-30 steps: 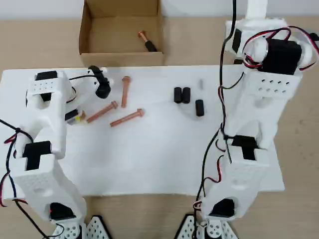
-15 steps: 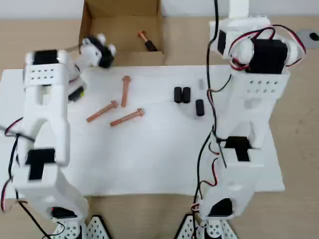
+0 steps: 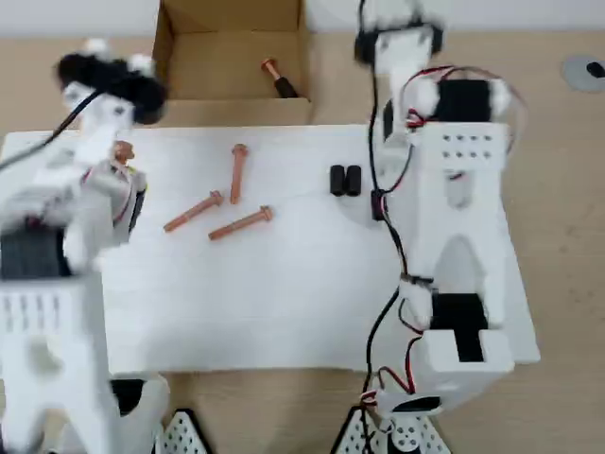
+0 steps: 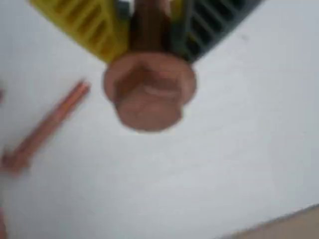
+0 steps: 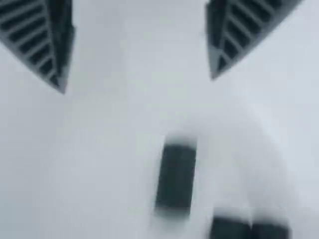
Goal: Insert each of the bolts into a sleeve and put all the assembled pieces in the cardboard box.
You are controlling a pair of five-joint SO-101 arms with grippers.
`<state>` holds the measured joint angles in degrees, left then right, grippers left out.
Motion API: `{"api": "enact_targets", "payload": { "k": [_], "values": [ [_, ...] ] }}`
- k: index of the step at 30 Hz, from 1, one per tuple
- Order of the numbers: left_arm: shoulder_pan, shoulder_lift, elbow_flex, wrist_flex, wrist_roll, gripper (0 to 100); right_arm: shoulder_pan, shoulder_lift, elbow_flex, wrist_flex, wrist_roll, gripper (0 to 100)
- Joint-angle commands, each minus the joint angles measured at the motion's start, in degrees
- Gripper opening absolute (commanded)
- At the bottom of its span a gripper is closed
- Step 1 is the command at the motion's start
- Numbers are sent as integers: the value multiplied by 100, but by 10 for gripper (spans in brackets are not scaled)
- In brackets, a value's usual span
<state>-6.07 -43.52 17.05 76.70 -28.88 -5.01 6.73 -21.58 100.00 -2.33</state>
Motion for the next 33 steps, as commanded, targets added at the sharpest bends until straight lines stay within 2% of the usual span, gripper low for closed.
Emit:
{"api": "enact_targets", "payload": {
  "k": [1, 6, 14, 33],
  "values": [
    [185, -1604, 923, -782, 862, 10, -66, -295, 945, -624, 44, 224],
    [765, -2659, 2127, -1319, 1415, 6, -101, -66, 1367, -1196, 44, 224],
    [844, -3108, 3200, -2444, 1978, 6, -66, 980, 1402, -1477, 53, 224],
    [809, -3134, 3402, -2479, 1996, 6, 180, 1886, 1393, -2593, 369, 225]
  ]
}}
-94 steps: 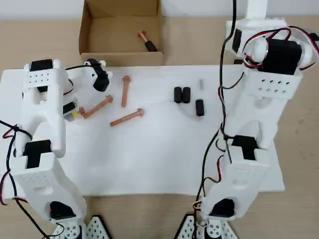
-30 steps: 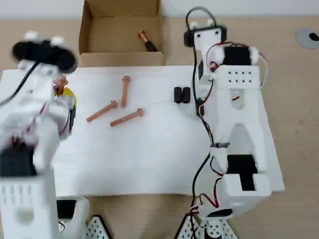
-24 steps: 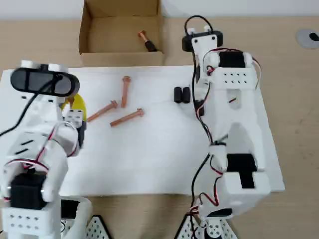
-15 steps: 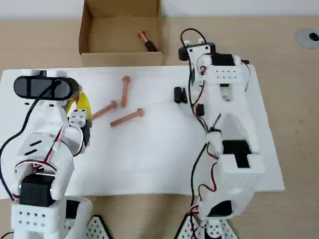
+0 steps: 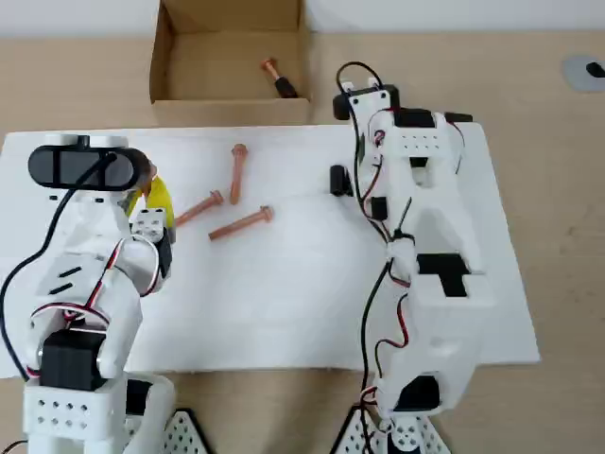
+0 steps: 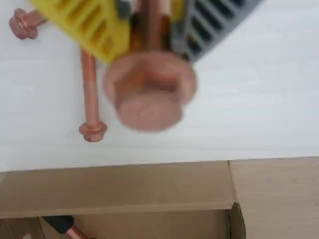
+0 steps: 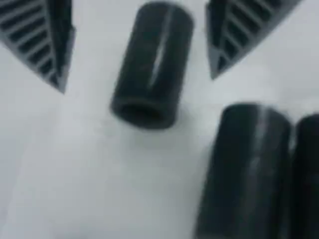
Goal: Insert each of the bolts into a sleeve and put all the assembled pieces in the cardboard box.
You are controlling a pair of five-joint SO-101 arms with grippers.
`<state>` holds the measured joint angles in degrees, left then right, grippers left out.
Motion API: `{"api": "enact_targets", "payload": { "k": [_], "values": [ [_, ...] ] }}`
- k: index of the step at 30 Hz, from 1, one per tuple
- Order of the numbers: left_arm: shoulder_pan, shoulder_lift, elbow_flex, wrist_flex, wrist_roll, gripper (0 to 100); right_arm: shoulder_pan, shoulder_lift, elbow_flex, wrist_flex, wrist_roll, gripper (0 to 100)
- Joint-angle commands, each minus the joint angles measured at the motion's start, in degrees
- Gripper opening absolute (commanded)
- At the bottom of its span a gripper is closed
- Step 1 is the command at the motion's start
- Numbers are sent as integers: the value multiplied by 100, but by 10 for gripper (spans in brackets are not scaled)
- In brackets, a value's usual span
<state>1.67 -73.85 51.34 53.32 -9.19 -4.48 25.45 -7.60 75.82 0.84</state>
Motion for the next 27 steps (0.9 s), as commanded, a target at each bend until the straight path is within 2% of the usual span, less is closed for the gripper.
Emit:
{"api": "enact_targets", "payload": {
  "k": [1, 19, 21, 26, 27],
  "values": [
    [35, -101, -26, -141, 26, 6, 127, 57, -4, -211, 53, 224],
    [35, -101, -70, -141, 35, 6, 92, 523, 22, -149, 53, 221],
    [35, -101, -70, -132, 35, 6, 92, 523, 31, -149, 53, 184],
    [35, -101, -79, -132, 35, 6, 92, 532, 4, 35, 53, 10],
    [35, -101, -79, -132, 35, 6, 101, 523, 4, 88, 53, 10]
  ]
}}
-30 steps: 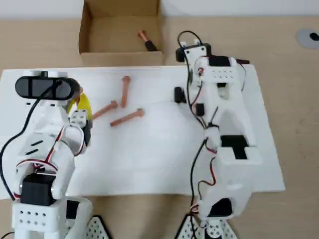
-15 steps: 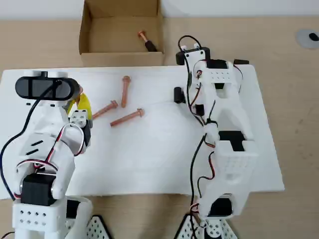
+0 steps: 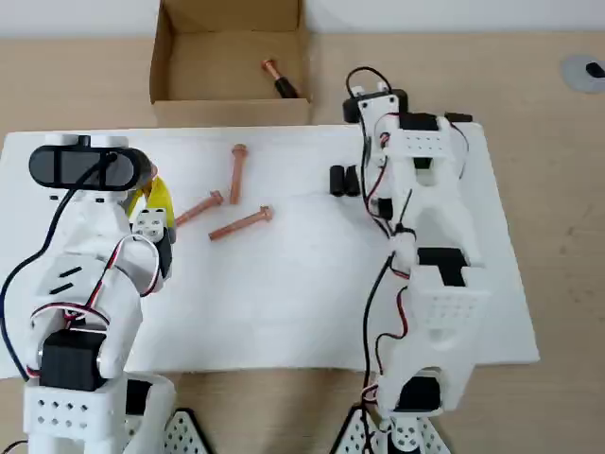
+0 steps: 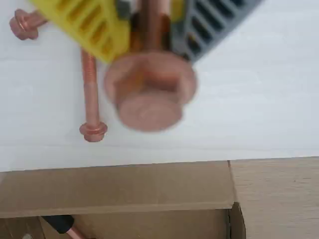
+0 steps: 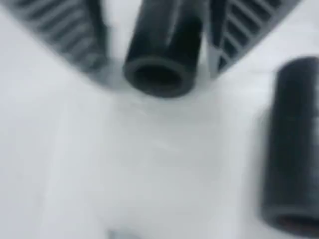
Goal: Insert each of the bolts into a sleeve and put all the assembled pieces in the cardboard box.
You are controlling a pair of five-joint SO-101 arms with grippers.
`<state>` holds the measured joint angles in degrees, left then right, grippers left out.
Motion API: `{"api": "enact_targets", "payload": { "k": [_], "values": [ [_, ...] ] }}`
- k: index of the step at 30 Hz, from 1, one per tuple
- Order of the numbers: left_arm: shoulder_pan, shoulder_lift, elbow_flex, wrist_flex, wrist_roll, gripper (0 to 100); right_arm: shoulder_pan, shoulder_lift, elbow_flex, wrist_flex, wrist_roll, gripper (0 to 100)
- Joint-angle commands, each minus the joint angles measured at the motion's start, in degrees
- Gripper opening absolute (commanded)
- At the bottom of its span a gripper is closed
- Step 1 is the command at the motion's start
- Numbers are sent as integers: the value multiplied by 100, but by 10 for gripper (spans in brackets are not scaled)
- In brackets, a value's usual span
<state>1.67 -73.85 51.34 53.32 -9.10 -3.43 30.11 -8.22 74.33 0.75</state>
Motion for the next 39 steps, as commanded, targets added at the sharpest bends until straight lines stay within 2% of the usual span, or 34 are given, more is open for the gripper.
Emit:
{"api": "enact_targets", "payload": {
  "k": [1, 12, 15, 19, 23, 30, 35, 39],
  "values": [
    [35, -101, -79, -132, 26, 6, -4, 57, 66, 316, 62, 13],
    [44, -110, -229, -35, 35, 6, 22, 22, -207, 765, 62, 10],
    [79, -110, -571, 229, 211, 6, 22, 13, -1024, 1204, 62, 10],
    [79, -110, -905, 273, 782, 6, -4, -215, -2642, 2057, 62, 10],
    [79, -110, -1125, 273, 958, 6, -75, -664, -4391, 2822, 53, 10],
    [35, -110, -1433, 273, 958, 6, -84, -2484, -5745, 2813, 53, 10],
    [35, -110, -1705, 264, 958, 6, -84, -4066, -5798, 2813, 53, 10],
    [62, -110, -1881, 255, 949, 6, -277, -5226, -5253, 2813, 53, 10]
  ]
}}
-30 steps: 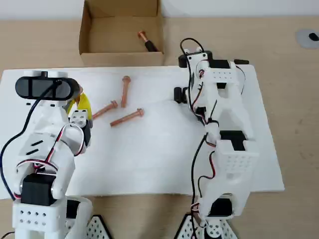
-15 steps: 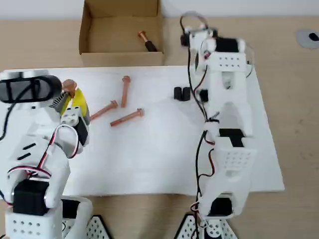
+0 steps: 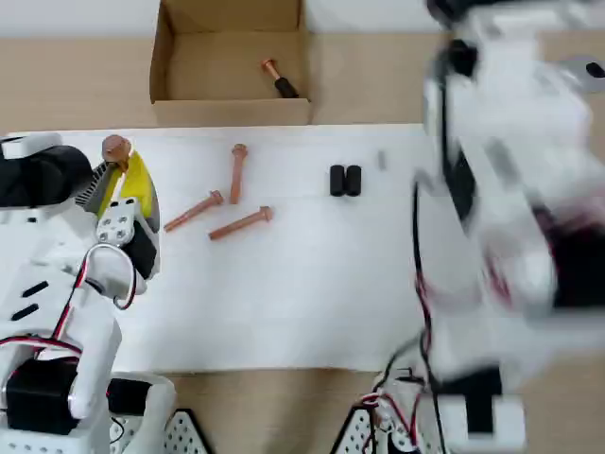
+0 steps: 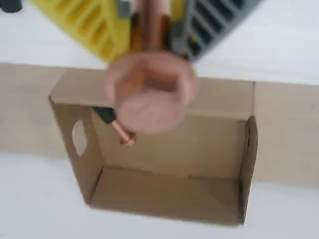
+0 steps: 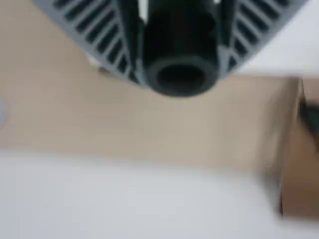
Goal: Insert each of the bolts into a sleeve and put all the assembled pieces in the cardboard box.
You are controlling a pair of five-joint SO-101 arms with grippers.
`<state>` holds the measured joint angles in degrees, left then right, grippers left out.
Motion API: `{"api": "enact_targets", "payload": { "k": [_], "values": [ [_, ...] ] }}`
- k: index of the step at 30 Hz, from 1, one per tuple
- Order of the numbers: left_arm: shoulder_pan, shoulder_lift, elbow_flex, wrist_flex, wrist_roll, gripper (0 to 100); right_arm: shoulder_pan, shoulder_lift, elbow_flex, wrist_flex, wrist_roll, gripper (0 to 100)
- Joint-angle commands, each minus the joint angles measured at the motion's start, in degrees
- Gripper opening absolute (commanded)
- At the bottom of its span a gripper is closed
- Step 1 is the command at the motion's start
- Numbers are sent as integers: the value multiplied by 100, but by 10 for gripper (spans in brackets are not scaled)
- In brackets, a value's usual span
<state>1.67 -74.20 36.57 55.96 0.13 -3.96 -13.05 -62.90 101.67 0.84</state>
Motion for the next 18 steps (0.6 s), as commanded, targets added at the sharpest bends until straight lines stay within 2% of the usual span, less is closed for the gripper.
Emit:
{"api": "enact_targets", "payload": {
  "k": [1, 9, 14, 18],
  "values": [
    [70, -75, -466, -9, 26, 6, -347, -1218, 514, 79, 35, 10],
    [79, -31, -1002, -26, 26, 6, -840, -4189, 4655, -237, 35, 10],
    [167, -57, -1020, -18, 26, 6, -857, -6009, 7442, -1433, 9, 10],
    [914, -66, -1020, 0, 26, 6, -866, -7398, 9560, -2752, -70, 10]
  ]
}}
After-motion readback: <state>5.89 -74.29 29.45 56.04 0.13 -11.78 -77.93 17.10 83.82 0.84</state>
